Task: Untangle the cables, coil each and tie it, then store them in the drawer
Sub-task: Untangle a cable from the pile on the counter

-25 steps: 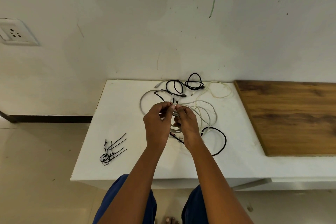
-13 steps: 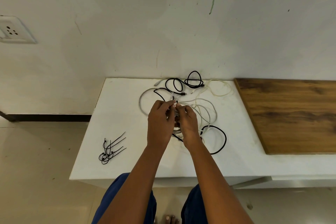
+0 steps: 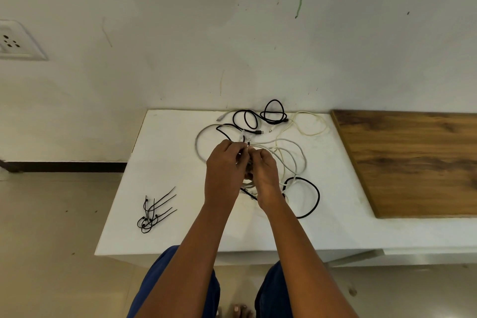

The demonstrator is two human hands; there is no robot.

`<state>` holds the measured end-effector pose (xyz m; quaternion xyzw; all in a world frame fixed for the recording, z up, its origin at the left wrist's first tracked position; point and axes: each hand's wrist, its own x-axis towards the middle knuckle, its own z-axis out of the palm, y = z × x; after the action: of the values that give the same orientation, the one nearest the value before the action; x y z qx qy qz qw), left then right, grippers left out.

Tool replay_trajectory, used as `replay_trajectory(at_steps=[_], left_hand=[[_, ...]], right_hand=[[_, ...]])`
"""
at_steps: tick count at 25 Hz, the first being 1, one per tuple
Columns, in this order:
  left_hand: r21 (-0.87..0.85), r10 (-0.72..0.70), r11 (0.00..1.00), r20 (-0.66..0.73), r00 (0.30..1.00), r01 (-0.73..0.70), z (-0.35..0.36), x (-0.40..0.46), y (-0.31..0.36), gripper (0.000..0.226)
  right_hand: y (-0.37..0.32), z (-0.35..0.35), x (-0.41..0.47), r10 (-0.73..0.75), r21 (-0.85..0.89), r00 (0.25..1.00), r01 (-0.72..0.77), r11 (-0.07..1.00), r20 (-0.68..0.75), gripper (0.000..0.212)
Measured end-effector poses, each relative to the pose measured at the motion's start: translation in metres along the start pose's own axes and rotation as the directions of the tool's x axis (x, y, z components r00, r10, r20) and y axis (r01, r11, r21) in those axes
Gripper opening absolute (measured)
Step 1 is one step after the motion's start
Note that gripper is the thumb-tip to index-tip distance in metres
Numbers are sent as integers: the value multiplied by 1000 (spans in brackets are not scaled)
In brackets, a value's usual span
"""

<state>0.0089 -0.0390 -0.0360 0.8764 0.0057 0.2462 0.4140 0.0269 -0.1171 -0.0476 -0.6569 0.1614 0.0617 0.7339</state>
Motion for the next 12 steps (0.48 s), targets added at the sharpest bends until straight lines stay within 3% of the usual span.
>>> replay_trajectory(at_steps=[12], left_hand=[[-8,-30,1000,-31,999,30,1,0,1,13]], right_hand=[[-2,0,-2,-25,38,999,24,999,27,18]])
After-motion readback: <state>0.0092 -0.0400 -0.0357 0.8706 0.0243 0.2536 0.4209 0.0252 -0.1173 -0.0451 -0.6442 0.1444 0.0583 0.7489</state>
